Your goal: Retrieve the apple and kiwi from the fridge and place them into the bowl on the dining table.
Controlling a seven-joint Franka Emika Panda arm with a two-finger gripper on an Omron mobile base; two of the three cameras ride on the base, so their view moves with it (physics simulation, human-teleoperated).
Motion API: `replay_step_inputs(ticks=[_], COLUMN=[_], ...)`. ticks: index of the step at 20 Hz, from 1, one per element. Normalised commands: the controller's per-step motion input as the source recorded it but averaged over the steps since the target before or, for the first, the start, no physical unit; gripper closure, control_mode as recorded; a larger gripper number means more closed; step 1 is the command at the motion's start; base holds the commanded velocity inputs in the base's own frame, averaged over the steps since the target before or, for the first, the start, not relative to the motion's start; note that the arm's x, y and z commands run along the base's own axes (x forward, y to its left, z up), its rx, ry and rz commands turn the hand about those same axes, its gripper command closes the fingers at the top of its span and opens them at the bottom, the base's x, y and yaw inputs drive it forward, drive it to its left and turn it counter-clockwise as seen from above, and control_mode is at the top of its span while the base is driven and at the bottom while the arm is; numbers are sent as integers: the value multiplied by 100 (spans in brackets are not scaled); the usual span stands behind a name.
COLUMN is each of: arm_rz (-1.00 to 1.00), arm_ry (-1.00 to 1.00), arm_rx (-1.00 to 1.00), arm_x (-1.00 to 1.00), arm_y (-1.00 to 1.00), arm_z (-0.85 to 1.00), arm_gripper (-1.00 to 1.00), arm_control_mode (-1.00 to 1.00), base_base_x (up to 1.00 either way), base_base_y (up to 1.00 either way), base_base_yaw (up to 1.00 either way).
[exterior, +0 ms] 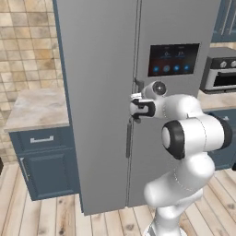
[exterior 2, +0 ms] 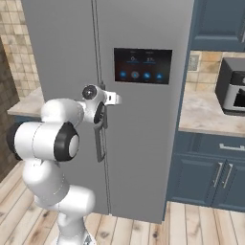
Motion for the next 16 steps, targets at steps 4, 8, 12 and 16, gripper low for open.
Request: replay_step_inputs(ticks=[4, 8, 12, 16], arm_rz=[0, 0, 0, 0], arm_ry=[-3, 0, 0, 0], arm_rx=[0, 0, 0, 0], arm_x=[66, 69, 68, 50], arm_y=[0, 0, 0, 0], arm_z=[-23, -20, -14, -1], arm_gripper=[-100, -100, -100, -100], arm_control_mode=[-100, -100, -100, -100], base_base_x=[0, 0, 0, 0], base_base_y=[0, 0, 0, 0], base_base_yaw=[0, 0, 0, 0])
